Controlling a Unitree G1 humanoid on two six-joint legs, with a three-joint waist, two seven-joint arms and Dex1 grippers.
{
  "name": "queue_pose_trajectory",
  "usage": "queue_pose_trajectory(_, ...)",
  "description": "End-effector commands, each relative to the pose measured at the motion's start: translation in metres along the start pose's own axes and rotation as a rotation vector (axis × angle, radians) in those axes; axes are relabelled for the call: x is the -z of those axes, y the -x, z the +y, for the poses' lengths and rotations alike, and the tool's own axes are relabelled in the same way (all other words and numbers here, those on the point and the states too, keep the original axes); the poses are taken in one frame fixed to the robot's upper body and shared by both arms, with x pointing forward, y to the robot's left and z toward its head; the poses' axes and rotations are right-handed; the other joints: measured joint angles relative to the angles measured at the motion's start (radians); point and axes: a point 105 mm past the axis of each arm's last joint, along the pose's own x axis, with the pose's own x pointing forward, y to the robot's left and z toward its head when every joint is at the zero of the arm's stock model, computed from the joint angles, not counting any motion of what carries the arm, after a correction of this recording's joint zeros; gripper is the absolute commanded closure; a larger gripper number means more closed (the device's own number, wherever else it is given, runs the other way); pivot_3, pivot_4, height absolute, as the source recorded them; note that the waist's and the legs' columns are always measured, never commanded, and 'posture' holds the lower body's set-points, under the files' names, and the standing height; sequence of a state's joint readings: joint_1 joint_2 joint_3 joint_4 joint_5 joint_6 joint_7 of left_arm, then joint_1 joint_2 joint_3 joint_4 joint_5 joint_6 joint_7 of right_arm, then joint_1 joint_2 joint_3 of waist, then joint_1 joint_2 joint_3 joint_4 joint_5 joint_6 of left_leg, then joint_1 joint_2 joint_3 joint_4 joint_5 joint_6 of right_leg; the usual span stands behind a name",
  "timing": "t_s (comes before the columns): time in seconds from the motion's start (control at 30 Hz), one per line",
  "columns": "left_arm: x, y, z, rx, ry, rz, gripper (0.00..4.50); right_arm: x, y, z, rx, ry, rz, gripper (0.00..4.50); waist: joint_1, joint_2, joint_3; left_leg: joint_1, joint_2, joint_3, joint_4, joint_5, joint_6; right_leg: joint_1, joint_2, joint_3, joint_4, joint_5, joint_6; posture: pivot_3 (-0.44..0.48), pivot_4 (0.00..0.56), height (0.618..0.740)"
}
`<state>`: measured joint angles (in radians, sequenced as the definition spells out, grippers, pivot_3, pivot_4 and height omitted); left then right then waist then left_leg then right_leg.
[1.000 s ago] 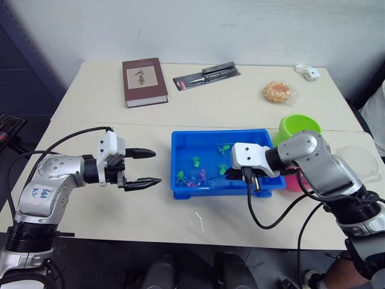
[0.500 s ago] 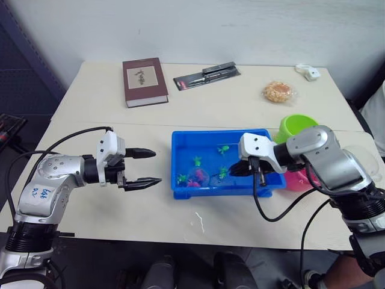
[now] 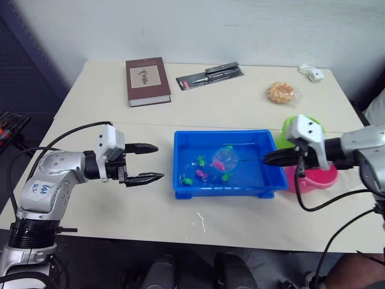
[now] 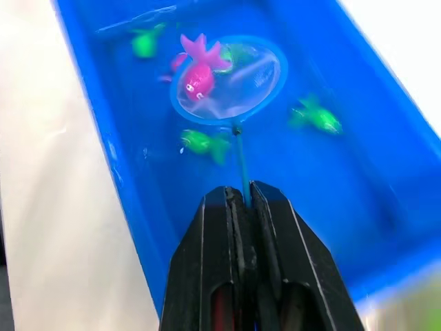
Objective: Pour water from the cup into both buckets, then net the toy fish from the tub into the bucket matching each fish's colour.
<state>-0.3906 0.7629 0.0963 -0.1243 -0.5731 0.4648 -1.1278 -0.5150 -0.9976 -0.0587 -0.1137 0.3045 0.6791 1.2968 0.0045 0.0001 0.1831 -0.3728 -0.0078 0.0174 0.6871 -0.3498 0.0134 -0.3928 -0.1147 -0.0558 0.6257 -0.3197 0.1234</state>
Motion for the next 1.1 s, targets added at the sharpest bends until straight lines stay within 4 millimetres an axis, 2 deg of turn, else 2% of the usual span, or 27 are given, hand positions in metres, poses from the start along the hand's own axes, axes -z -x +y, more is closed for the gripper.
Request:
queue_pose_trajectory(0.03,-0.021,-0.005,-0.009,0.075,-0.028,-0.048,0.11,0.001,0.032,-0.005,0.107,-0.031,-0.084,4.50,-0.002,0.000,0.000,0.000,0.000,0.000,0.000,0.000,0.000,0.000,0.000,0.000,0.000,0.000,0.000,0.000,0.150,0.738)
queue_pose_trajectory(0.1,-0.026,-0.009,-0.010,0.104,-0.029,-0.060,0.11,0.013,0.046,-0.002,0.165,-0.055,-0.085,4.50,0.003,0.000,0.000,0.000,0.000,0.000,0.000,0.000,0.000,0.000,0.001,0.000,0.000,0.000,0.000,0.000,0.150,0.738)
queue_pose_trajectory(0.4,-0.033,-0.039,-0.013,0.198,-0.019,-0.133,0.11,0.034,0.101,0.008,0.484,-0.122,-0.201,4.50,0.018,0.000,0.000,0.002,0.000,0.002,0.000,0.000,0.000,0.001,0.002,0.002,0.001,0.000,0.000,0.000,0.150,0.738)
queue_pose_trajectory(0.6,-0.038,-0.052,-0.009,0.237,-0.030,-0.168,0.11,0.063,0.138,0.021,0.716,-0.083,-0.147,4.50,0.022,0.000,0.000,0.002,-0.001,0.002,0.000,0.000,0.000,0.001,0.002,0.002,0.001,0.000,0.000,0.000,0.150,0.738)
queue_pose_trajectory(0.83,-0.035,-0.060,-0.006,0.209,-0.063,-0.190,0.11,0.090,0.149,0.032,0.864,0.054,-0.012,4.50,0.014,0.000,0.000,0.005,0.000,0.005,-0.001,0.000,0.000,0.001,0.003,0.005,0.002,0.000,0.000,0.000,0.150,0.738)
queue_pose_trajectory(1.03,-0.031,-0.060,-0.010,0.192,-0.041,-0.208,0.11,0.102,0.150,0.031,0.944,0.314,0.175,4.50,0.015,0.000,0.000,0.005,0.000,0.006,-0.002,0.000,0.000,0.001,0.002,0.006,0.001,0.000,0.000,0.000,0.150,0.738)
queue_pose_trajectory(1.1,-0.030,-0.059,-0.011,0.177,-0.045,-0.209,0.11,0.111,0.145,0.034,0.951,0.416,0.260,4.50,0.016,0.001,0.000,0.005,0.000,0.006,-0.002,0.000,0.000,0.001,0.003,0.006,0.001,0.000,0.000,0.000,0.150,0.738)
